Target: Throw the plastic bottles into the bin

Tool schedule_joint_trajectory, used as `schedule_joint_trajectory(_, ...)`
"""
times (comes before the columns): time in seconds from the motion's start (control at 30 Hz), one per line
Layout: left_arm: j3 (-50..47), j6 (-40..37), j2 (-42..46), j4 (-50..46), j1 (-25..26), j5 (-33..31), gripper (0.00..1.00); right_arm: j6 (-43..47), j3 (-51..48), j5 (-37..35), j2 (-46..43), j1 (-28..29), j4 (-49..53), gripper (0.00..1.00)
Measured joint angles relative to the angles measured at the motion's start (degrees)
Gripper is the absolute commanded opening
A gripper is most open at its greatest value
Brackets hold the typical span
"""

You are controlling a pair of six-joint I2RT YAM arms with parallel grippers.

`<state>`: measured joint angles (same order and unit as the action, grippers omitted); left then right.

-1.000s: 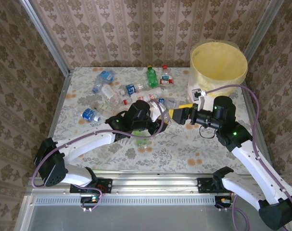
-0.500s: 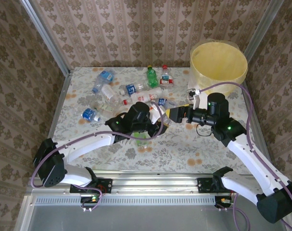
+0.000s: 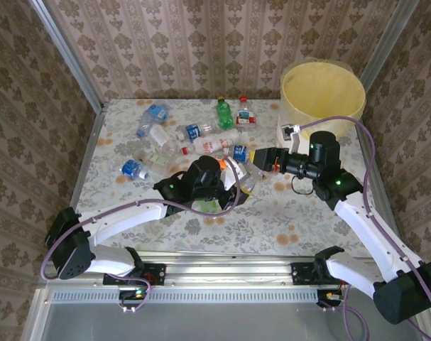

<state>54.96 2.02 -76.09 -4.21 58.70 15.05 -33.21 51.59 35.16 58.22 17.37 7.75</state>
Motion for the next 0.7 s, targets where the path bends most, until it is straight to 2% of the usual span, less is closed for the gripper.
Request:
schedule_joint_trajectory(0.47,0.02,-1.14,-0.20,-0.50,0.15,0.50,0.26,-1.79,-0.02,0.04,0.22,1.51,0.50,0.88)
schedule_joint_trajectory(0.7,0.94,-2.27,-2.14,-0.42,0.04,1.09,0.25,-1.92,-0.07,0.46,-0.09,2.58,4.11,0.93)
